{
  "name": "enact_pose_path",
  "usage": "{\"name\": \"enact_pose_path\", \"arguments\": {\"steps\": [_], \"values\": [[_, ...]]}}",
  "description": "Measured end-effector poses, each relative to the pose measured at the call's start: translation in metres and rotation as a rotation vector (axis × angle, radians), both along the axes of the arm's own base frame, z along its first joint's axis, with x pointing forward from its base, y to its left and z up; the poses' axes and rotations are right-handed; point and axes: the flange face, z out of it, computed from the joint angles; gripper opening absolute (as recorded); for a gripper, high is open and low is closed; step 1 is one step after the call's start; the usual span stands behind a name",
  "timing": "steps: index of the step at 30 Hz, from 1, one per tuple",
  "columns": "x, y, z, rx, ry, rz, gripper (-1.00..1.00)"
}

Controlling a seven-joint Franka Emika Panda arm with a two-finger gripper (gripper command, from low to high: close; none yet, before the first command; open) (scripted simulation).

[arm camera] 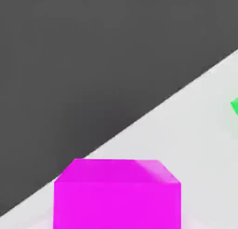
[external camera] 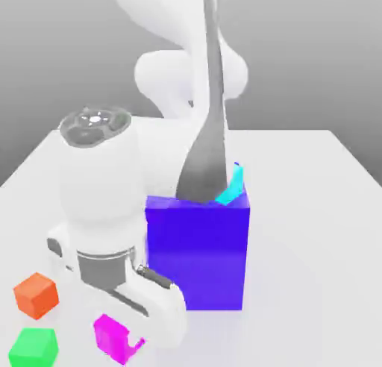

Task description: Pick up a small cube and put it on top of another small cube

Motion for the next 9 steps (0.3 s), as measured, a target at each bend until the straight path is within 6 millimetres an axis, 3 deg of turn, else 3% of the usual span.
{"name": "enact_pose_path", "arguments": {"steps": [2, 5, 6, 9], "values": [[-0.015, -0.048, -0.004, 0.003, -0.003, -0.174, -1.0], [-0.024, -0.07, -0.043, 0.003, -0.004, -0.258, -1.0], [-0.025, -0.072, -0.052, 0.003, -0.004, -0.264, 1.0], [-0.025, -0.072, -0.052, 0.003, -0.004, -0.264, 1.0]]}}
